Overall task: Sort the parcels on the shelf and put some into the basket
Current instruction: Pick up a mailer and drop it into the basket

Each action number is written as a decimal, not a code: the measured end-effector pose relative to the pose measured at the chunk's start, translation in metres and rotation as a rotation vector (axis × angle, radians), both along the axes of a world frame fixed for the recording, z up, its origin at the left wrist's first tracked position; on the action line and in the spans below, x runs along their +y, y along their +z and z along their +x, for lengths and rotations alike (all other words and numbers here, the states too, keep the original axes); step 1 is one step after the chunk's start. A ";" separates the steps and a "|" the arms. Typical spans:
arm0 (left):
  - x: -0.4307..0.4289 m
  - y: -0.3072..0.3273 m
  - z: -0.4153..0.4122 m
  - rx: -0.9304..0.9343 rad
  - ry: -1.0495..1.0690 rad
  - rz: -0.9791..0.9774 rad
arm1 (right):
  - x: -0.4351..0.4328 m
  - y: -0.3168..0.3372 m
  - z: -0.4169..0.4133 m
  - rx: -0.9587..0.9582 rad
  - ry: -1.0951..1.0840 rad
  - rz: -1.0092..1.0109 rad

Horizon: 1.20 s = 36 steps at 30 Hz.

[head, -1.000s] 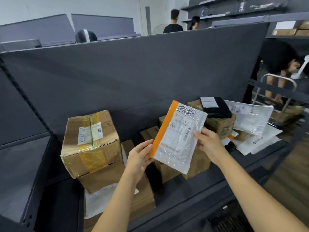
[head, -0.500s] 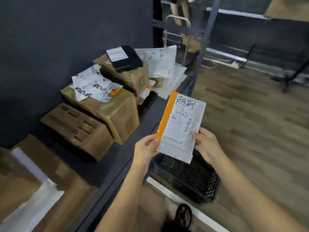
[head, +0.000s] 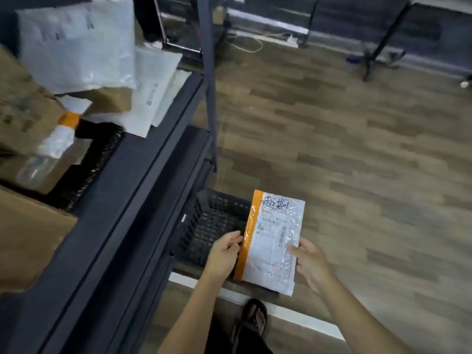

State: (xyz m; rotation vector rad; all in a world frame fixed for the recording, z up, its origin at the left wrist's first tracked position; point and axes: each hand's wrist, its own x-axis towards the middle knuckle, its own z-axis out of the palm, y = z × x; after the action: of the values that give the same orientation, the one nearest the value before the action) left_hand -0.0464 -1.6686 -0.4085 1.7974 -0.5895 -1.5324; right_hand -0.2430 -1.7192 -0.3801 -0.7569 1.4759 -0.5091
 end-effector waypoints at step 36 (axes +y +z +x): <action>-0.138 -0.555 -0.096 -0.108 -0.259 0.256 | -0.089 -0.577 0.011 0.478 0.019 0.164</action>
State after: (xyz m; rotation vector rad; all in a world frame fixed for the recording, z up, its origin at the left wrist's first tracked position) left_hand -0.1420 -1.8067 -0.9637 2.0726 -0.7290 -1.7566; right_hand -0.2323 -1.8082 -0.9571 -0.7942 1.9237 -0.1917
